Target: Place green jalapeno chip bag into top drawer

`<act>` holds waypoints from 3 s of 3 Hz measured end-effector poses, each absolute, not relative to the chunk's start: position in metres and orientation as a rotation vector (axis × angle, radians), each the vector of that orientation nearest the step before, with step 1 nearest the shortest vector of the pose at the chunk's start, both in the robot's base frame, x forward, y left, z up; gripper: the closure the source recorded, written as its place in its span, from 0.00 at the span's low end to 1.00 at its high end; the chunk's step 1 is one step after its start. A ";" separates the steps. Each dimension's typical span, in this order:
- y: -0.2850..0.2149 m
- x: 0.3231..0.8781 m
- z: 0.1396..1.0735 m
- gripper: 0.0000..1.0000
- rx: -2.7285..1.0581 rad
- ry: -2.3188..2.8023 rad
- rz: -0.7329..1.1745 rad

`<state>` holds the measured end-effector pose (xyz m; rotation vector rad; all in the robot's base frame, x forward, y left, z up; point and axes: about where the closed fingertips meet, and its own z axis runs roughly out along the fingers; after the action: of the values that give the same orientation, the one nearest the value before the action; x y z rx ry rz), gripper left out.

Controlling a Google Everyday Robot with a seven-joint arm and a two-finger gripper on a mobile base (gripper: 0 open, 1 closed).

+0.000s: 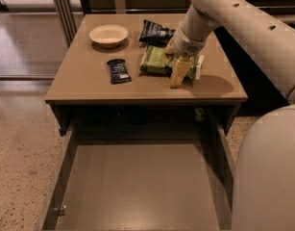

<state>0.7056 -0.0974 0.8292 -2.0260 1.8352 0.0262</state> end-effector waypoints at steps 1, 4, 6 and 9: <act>-0.097 0.706 0.829 0.50 -2.026 1.835 0.026; -0.097 0.706 0.829 1.00 -2.026 1.835 0.026; -0.097 0.706 0.833 1.00 -2.026 1.835 0.026; -0.081 0.672 0.942 1.00 -1.985 1.585 -0.199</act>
Offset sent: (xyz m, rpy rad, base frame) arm 0.0000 0.0000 0.0000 0.0000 0.0000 0.0000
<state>0.6718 -0.0809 0.9417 -1.9848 1.5851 -0.1991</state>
